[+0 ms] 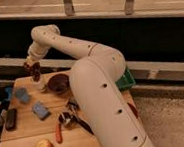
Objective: Place grapes in paper cup
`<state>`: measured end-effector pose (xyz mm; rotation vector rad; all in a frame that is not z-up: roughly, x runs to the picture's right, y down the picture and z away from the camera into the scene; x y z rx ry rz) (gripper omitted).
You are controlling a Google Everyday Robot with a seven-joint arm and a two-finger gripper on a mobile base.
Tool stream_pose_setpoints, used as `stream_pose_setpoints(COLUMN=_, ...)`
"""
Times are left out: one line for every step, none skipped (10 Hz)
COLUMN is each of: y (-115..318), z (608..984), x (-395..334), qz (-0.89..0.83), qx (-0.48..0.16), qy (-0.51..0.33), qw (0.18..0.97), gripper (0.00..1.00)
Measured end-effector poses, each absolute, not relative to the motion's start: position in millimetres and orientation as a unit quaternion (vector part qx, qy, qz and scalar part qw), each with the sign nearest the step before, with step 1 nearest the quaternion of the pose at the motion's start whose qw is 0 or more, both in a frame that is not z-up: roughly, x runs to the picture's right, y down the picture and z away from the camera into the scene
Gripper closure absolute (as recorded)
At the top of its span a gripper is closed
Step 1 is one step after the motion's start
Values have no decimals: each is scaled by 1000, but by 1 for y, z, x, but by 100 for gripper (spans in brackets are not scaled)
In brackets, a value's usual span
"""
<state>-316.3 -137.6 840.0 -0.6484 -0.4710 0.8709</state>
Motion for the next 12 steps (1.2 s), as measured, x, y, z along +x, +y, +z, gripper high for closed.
stream_pose_setpoints(y=-135, z=843, x=-318, qz=410, qx=-309, qy=-228, qw=827, gripper=94)
stream_pose_setpoints(y=-134, z=846, x=-317, qz=410, qx=-310, qy=-232, qw=826, gripper=81)
stream_pose_setpoints(y=-132, z=848, x=-318, qz=409, qx=-311, qy=-233, qw=825, gripper=73)
stream_pose_setpoints(y=-130, z=849, x=-318, qz=410, qx=-313, qy=-234, qw=824, gripper=65)
stream_pose_setpoints(y=-124, z=851, x=-319, qz=412, qx=-318, qy=-234, qw=821, gripper=53)
stream_pose_setpoints(y=-122, z=852, x=-318, qz=414, qx=-321, qy=-235, qw=819, gripper=45)
stream_pose_setpoints(y=-117, z=856, x=-315, qz=418, qx=-325, qy=-234, qw=815, gripper=36)
stream_pose_setpoints(y=-113, z=860, x=-315, qz=420, qx=-329, qy=-233, qw=813, gripper=28)
stream_pose_setpoints(y=-109, z=861, x=-319, qz=421, qx=-335, qy=-234, qw=810, gripper=26)
stream_pose_setpoints(y=-106, z=862, x=-322, qz=421, qx=-339, qy=-234, qw=808, gripper=26)
stream_pose_setpoints(y=-102, z=864, x=-324, qz=421, qx=-345, qy=-234, qw=806, gripper=26)
stream_pose_setpoints(y=-98, z=866, x=-324, qz=419, qx=-350, qy=-232, qw=805, gripper=26)
